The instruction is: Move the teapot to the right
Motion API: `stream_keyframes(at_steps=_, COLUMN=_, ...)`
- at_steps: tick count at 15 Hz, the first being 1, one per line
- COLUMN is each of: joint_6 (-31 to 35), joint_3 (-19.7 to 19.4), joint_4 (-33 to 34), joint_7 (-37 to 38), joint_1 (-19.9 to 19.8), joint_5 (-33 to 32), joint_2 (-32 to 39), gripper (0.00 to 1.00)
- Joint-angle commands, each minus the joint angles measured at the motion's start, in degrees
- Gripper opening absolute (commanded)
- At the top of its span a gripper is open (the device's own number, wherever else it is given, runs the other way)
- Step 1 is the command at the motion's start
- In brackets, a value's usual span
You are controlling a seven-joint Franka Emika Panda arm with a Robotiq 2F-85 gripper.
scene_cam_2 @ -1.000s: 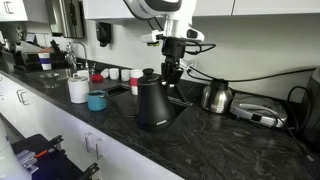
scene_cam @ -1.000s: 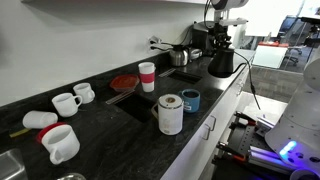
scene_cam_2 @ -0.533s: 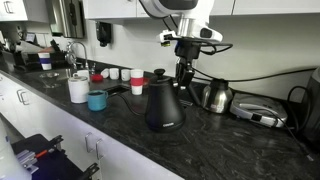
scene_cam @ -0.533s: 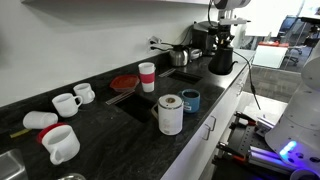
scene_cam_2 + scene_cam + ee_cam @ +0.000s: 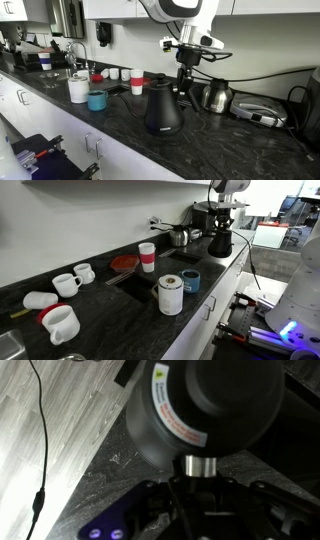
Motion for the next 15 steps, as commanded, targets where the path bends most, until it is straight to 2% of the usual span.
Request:
stream_keyframes(at_steps=1, joint_6=-4.3, joint_3=-1.1, joint_4=6.9, joint_7=3.2, joint_1=-2.6, joint_5=7.4, joint_2=5.8, gripper=0.06)
stream_keyframes(at_steps=8, joint_6=-4.2, joint_3=-3.1, joint_4=17.8, joint_7=10.6, joint_1=-8.6, joint_5=19.4, joint_2=15.8, gripper=0.06)
stream_keyframes(at_steps=15, joint_6=-3.1, joint_3=-3.1, joint_4=20.5, joint_7=16.8, joint_1=-10.3, joint_5=20.8, joint_2=20.6, gripper=0.06)
